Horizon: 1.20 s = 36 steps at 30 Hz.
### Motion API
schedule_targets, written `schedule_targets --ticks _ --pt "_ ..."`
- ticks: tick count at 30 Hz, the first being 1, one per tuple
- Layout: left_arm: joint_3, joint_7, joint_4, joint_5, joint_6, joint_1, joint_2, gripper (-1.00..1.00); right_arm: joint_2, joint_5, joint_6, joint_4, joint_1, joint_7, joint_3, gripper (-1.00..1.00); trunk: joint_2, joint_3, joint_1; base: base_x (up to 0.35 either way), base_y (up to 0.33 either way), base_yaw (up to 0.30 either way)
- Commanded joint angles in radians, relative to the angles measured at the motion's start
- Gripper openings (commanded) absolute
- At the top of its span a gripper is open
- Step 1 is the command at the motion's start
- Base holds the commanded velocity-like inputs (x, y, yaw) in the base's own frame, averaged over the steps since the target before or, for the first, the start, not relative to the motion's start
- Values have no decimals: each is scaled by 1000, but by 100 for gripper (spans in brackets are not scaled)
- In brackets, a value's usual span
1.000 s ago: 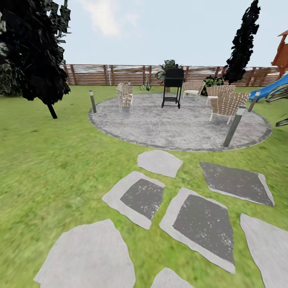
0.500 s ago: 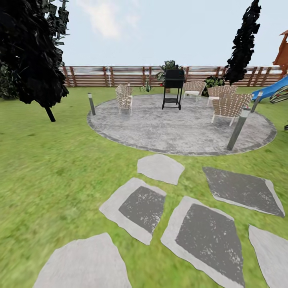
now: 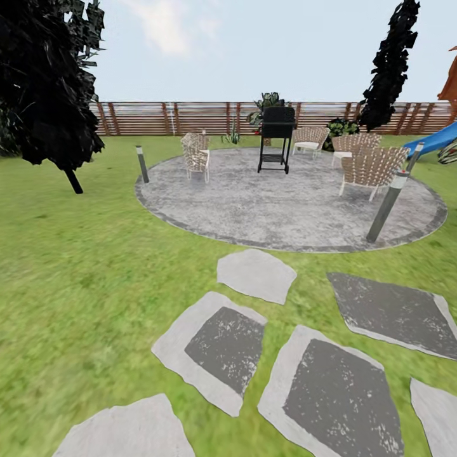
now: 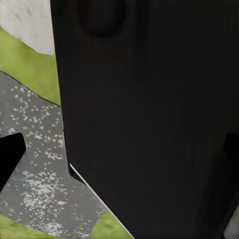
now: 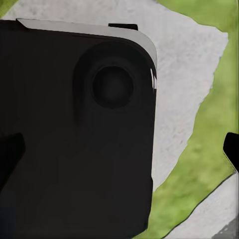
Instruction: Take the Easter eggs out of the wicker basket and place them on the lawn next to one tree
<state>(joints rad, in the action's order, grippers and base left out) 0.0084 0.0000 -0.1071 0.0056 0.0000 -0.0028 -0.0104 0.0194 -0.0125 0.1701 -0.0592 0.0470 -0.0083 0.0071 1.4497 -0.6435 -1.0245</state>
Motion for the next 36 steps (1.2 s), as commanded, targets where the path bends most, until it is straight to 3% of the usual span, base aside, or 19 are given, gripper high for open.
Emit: schedule_targets --ticks 1,36 --pt "1 0 0 1 0 0 0 100 0 -1 3 1 1 -1 1 100 0 -1 -1 337 0 0" --pt "1 -1 0 1 0 0 0 100 0 -1 3 1 1 -1 1 100 0 -1 -1 336 0 0"
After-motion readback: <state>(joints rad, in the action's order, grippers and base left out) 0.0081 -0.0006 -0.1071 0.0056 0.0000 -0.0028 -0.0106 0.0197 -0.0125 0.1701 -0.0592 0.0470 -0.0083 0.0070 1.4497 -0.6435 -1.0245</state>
